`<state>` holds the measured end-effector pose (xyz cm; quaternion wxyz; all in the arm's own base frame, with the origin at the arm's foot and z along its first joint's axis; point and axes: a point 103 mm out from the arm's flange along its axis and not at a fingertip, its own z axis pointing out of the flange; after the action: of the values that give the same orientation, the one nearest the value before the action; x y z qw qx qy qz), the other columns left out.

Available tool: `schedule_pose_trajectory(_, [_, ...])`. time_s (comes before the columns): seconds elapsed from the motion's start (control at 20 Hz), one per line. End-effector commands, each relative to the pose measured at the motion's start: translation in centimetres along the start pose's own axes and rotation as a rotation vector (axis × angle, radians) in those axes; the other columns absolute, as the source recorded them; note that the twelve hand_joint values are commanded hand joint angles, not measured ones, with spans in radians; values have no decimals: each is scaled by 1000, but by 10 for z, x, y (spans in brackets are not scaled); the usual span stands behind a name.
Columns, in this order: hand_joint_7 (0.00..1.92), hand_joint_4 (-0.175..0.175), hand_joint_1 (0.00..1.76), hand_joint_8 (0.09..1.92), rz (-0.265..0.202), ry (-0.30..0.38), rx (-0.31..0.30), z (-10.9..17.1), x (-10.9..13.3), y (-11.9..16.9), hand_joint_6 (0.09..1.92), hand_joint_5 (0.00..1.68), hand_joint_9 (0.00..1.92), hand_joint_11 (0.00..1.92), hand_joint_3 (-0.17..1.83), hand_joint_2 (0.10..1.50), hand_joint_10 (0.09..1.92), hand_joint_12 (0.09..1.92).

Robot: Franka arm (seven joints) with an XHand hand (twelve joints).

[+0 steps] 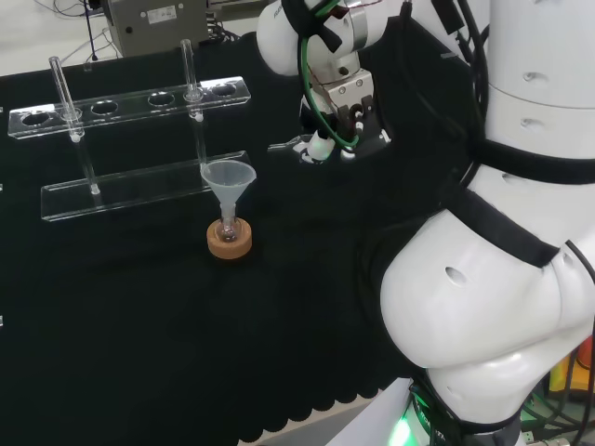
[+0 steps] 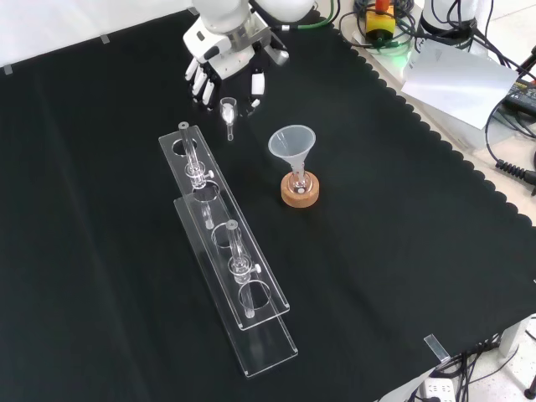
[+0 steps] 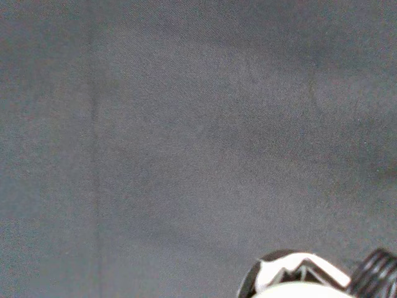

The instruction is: Pour all the NaCl from the weighing funnel into the round-bottom flask.

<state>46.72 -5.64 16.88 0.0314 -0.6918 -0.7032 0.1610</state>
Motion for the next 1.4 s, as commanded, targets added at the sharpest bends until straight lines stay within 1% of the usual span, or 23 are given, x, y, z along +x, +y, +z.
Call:
schedule_pose_trajectory(0.05, [650, 175, 1107, 634, 13, -37, -3, -14, 0, -27, 967, 1166, 927, 634, 877, 594, 460, 1198])
schedule_pose_trajectory(0.3, [649, 175, 1107, 634, 30, -65, 1, -26, 4, -39, 968, 1166, 928, 636, 878, 593, 459, 1196])
schedule_pose_trajectory(0.45, [649, 175, 1107, 633, 28, -77, 1, -34, 7, -46, 969, 1166, 929, 637, 879, 593, 458, 1196])
schedule_pose_trajectory(0.9, [649, 175, 1107, 632, 26, -106, -27, -61, 21, -72, 971, 1166, 932, 639, 881, 592, 455, 1193])
schedule_pose_trajectory(1.15, [649, 175, 1107, 632, 22, -122, -34, -70, 28, -86, 973, 1165, 935, 640, 883, 592, 454, 1192])
schedule_pose_trajectory(1.4, [653, 175, 1107, 632, 28, -135, -22, -73, 38, -99, 974, 1165, 938, 642, 884, 591, 452, 1190])
